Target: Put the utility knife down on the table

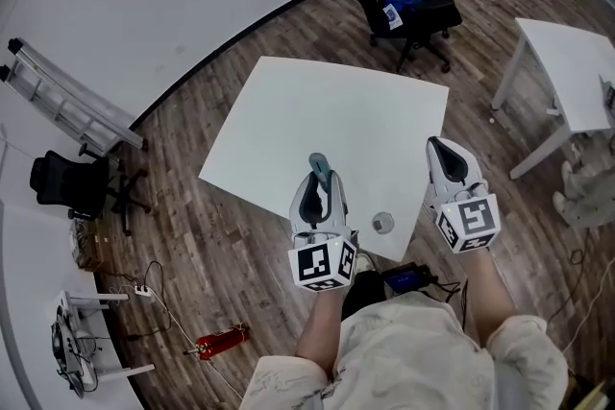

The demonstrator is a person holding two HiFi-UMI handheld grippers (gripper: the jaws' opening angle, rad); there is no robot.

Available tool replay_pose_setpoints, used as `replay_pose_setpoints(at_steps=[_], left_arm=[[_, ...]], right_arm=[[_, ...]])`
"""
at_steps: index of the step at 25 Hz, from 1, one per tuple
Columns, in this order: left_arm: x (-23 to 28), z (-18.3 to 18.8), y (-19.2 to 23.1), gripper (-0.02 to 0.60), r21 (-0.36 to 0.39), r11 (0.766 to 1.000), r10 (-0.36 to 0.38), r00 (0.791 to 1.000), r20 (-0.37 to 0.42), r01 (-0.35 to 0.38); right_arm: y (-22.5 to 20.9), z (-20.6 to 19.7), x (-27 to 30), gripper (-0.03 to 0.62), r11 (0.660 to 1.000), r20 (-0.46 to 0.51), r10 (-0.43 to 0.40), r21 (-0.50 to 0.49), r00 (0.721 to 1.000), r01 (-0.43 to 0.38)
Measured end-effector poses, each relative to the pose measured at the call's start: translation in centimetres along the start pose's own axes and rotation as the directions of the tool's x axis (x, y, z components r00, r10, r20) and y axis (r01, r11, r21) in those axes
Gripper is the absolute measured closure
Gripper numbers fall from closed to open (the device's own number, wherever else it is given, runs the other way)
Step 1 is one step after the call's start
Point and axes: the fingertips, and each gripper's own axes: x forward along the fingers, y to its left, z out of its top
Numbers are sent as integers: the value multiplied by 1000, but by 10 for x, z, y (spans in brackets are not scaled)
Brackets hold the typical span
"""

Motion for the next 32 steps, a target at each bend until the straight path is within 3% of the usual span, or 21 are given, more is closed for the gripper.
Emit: replay_pose_setpoints(at_steps=[10,32], left_arm=[[19,-3,-7,434,-38,999,-39,999,5,39],[53,-5,-9,434,-55,990,-129,992,6,129]], right_arm=[[-4,5,8,588,998,-27,-12,-62,1000,11],[-20,12,13,588,990,-12,-111,-95,994,109]])
